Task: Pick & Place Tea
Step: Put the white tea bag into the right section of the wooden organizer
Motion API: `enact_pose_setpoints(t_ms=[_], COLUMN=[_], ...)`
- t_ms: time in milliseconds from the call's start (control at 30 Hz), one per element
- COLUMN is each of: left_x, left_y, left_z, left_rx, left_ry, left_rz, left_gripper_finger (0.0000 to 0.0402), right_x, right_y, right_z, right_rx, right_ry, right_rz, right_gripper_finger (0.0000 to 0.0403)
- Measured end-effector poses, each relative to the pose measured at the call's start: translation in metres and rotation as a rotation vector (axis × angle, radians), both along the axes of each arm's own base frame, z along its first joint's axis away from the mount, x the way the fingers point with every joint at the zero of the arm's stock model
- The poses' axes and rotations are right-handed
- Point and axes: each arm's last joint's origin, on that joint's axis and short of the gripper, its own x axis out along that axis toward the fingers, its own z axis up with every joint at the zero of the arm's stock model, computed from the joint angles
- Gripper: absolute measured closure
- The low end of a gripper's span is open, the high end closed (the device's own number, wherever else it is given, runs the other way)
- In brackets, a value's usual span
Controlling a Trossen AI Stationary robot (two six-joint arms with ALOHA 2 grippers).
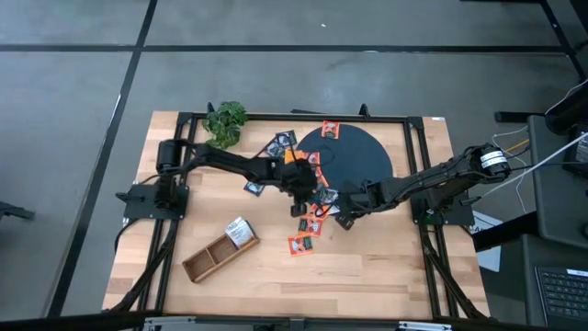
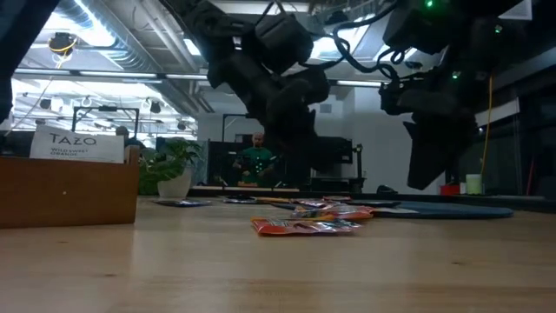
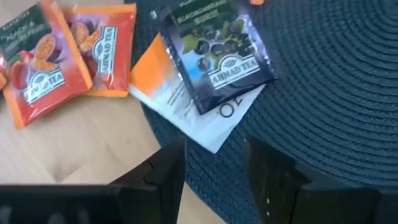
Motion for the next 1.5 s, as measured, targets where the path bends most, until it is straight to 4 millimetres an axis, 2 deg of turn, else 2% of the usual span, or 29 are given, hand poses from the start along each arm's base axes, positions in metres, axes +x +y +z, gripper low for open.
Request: enact_pose_setpoints(t_ms=[133,300,500,900,1200,1500], left_x=[-0.001,-0.009,-0.012,-0.013,-0.019,-0.026], left_y=[-0.001,0.001,0.002,0.002,0.0,0.001], left_z=[-0.002,0.009,0.018,0.017,0.012,0.007], left_rx=[0.04,0.117,0.139,0.152,0.119,0.107], left_ry=[0.027,0.064,0.047,0.068,0.145,0.229], left_rz=[0.004,0.023,0.03,0.013,-0.013,0.002], left_gripper_finger=[0.0327,0.0327,0.0327,0.0327,0.0327,0.0327], right_x=[0.002,0.005,0.01,0.033,0.054,0.058], right_y=[-0.005,-0.009,-0.01,-0.013,-0.031,-0.044], right_z=[0.0,-0.004,-0.019,-0.034,-0.042,-0.04], right_rx=[-0.001,-0.001,0.02,0.047,0.009,-0.013], right_ry=[-0.017,-0.021,0.024,-0.081,-0.224,-0.262], right_rz=[-0.062,-0.084,-0.075,-0.012,0.025,0.016], right_gripper_finger=[0.0242,0.0246,0.0288,0.0357,0.0377,0.039])
